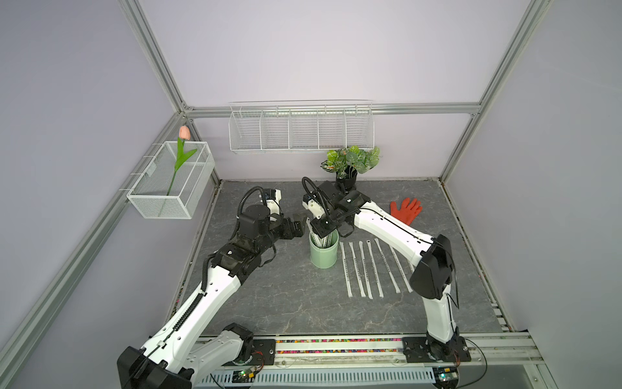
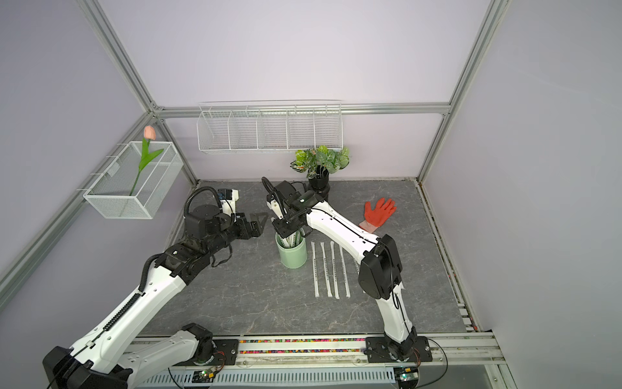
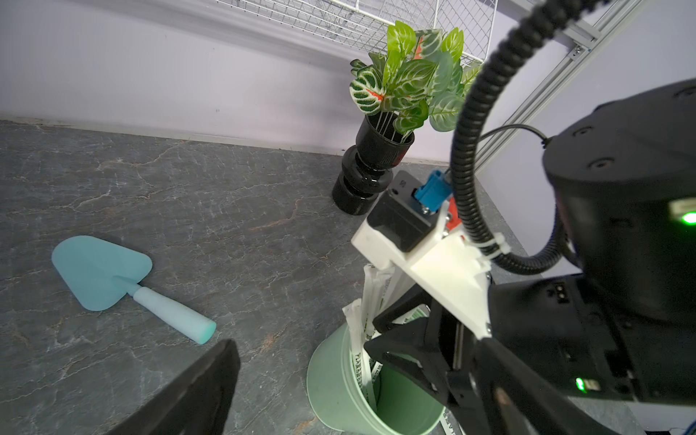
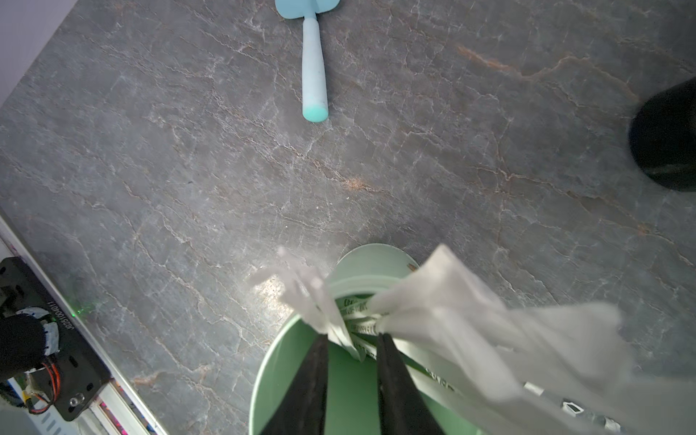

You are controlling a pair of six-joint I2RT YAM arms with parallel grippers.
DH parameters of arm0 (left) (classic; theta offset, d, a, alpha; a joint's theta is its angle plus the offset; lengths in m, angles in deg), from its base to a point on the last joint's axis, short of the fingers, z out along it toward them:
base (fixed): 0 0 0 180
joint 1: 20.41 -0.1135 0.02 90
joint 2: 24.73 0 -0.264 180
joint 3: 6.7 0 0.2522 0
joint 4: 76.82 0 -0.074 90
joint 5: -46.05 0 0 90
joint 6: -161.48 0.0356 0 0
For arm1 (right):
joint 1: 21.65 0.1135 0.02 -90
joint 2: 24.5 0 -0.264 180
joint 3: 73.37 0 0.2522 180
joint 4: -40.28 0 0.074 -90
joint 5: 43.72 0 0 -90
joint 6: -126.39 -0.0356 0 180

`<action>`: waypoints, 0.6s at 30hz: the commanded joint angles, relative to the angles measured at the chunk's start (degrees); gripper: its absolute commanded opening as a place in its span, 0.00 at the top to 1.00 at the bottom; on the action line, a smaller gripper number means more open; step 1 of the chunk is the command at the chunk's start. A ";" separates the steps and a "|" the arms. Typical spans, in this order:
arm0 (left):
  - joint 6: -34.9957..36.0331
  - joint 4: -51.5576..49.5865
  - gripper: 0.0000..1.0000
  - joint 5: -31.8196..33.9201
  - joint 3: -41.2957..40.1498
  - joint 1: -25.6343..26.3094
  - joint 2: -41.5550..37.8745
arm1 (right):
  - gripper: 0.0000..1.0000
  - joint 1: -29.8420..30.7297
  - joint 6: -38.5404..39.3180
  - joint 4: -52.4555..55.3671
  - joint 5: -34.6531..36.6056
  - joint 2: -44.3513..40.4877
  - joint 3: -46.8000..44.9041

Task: Take the straws out of the storage container
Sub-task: Pick up the straw from the container.

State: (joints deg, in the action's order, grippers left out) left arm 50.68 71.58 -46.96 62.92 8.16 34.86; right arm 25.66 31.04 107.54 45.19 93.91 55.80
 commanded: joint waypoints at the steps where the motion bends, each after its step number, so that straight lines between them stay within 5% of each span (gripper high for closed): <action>1: 0.23 0.46 0.00 0.36 -0.66 0.29 -0.53 | 0.75 0.24 1.12 -0.53 -0.89 0.32 2.03; 18: 0.23 0.37 0.00 -0.20 -0.47 0.34 -0.29 | 0.74 0.15 0.70 -0.71 -1.55 1.81 3.12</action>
State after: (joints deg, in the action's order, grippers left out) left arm 50.68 71.58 -46.98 62.92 8.16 34.86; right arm 25.66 31.09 107.30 44.69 94.41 57.49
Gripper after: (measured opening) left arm 0.997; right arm 0.263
